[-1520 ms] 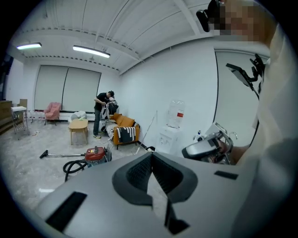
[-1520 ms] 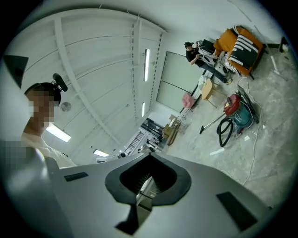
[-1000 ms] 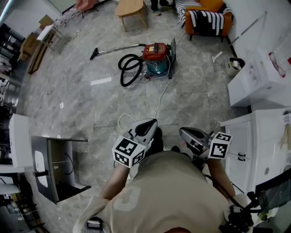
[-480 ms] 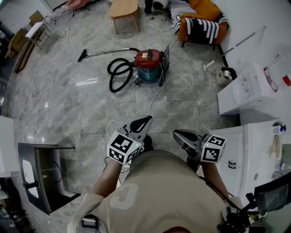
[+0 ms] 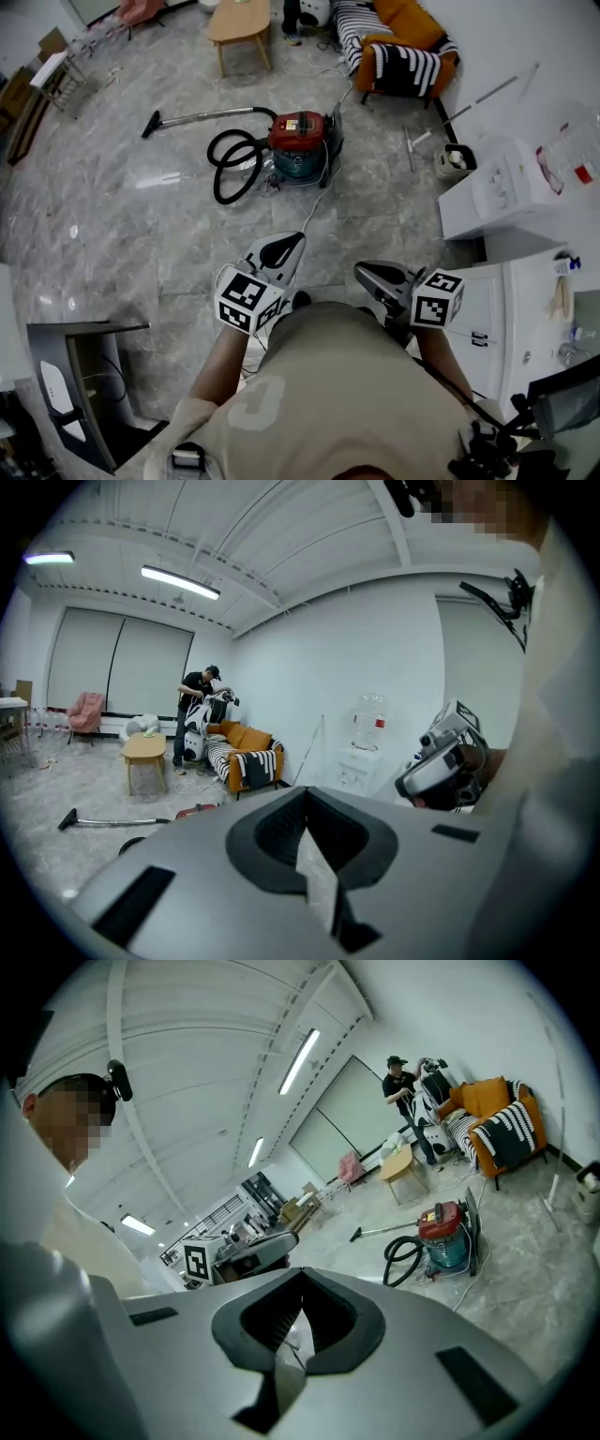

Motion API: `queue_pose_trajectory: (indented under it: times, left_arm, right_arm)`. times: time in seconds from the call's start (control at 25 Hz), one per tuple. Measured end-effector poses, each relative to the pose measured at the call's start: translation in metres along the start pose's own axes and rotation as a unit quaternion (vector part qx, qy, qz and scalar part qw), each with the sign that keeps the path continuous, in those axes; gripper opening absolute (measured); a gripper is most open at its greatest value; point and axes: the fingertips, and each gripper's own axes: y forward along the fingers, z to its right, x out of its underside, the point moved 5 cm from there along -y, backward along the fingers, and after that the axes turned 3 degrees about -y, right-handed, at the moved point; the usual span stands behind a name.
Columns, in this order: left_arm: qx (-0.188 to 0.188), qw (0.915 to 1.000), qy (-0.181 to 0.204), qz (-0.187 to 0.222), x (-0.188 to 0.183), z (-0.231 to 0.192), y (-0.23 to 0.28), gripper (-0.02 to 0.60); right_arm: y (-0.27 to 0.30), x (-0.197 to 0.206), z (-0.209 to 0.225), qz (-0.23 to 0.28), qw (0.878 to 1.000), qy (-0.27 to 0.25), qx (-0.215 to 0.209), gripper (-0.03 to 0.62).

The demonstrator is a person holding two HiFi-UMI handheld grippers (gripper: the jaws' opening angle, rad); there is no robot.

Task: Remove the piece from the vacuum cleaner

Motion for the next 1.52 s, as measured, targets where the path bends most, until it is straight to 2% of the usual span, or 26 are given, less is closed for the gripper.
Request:
queue_pose_trajectory:
  times: [0.16,0.36,0.72,1.04,1.24,1.52]
  left_arm:
    - [-0.003,0.9999,0.011,0.003,-0.002,-0.023,-0.005,0.003]
    - [-0.02,0.9998,-0.007,-0.007,0.009,-0.041,-0.015,0.003]
    - [-0.061,0.9968,-0.021,-0.047,0.013,-0.08,0.008,0.003]
    - [-0.078,0.9942,-0.003,-0.074,-0.035,-0.11,0.097,0.003]
    - [-0.074,0.9933,0.011,-0.088,-0.068,-0.119,0.167,0.003]
    - [-0.06,0.9911,0.012,-0.118,-0.083,-0.127,0.249,0.003]
  right_arm:
    - [0.03,-0.01,0.001,-0.015,1.0,-0.011,0.002,0.002]
    - [0.06,-0.02,0.002,-0.038,0.999,-0.014,-0.017,0.002]
    - [0.103,-0.048,0.049,-0.066,0.996,0.02,-0.059,0.002]
    - [0.11,-0.119,0.134,-0.057,0.993,0.042,-0.089,0.002]
    - [0.097,-0.155,0.197,-0.055,0.994,0.048,-0.079,0.002]
    - [0.087,-0.187,0.268,-0.066,0.993,0.064,-0.075,0.002]
